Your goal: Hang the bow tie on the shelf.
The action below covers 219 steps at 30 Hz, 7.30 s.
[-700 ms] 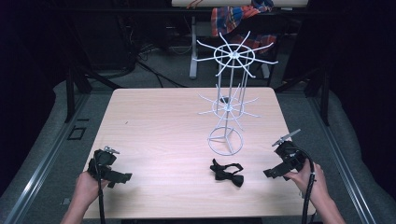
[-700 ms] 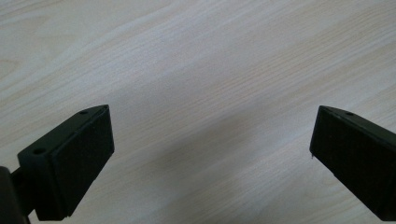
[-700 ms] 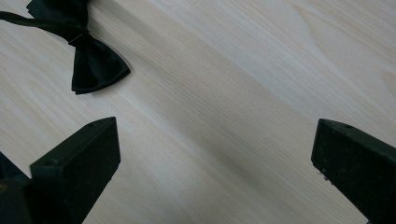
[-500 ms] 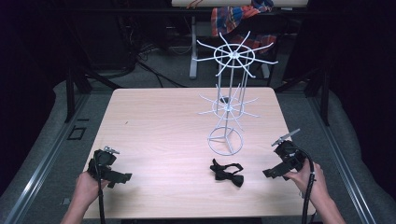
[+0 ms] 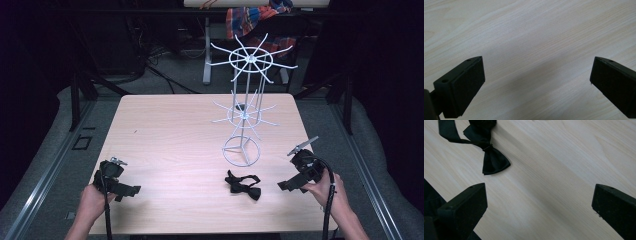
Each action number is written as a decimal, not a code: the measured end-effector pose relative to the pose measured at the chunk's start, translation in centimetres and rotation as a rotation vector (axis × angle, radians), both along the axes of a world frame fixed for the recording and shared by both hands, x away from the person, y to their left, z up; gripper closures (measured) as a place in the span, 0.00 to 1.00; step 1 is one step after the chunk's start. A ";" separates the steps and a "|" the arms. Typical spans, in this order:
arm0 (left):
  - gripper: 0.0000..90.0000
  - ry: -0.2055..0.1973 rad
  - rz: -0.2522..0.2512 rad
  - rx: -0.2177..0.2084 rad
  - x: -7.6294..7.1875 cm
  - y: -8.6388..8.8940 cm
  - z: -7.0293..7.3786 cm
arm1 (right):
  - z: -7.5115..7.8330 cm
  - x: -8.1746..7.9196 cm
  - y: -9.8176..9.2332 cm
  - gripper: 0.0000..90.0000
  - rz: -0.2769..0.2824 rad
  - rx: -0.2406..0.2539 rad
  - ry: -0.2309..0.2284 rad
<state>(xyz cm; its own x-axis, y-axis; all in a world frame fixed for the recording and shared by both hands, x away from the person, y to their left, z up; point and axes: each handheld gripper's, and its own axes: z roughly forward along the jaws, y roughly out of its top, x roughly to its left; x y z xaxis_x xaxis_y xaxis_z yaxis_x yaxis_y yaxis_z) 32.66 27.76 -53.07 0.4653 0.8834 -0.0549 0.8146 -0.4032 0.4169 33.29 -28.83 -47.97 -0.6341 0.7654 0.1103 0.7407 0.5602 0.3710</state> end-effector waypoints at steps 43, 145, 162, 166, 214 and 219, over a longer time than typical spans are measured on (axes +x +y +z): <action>0.00 0.016 -0.009 0.006 0.3 0.0 -0.4 | 2.7 0.1 9.2 0.31 0.227 0.035 -0.050; 0.00 0.019 -0.018 0.016 0.3 -0.3 -0.3 | 7.0 0.5 4.5 0.96 0.062 0.055 -0.212; 0.00 0.026 -0.016 0.018 0.4 -0.3 -0.5 | 7.9 1.9 3.0 0.97 -0.019 0.055 -0.229; 0.00 0.019 -0.016 0.013 0.3 -0.2 -0.5 | 8.0 2.4 3.0 0.97 -0.034 0.066 -0.237; 0.00 0.024 -0.024 0.013 0.4 -0.3 -0.4 | 11.4 5.2 0.9 0.97 -0.266 0.139 -0.307; 0.00 0.028 -0.020 0.014 0.4 -0.2 -0.5 | 11.8 5.2 0.8 0.97 -0.273 0.149 -0.320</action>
<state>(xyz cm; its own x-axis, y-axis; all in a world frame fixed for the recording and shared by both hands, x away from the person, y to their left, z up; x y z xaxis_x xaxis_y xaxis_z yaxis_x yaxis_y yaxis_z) 33.07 27.56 -53.59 0.4816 0.8746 -0.0562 0.8177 -0.4253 0.3880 38.52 -28.00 -36.21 -0.4311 0.9001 0.0629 0.6888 0.2833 0.6672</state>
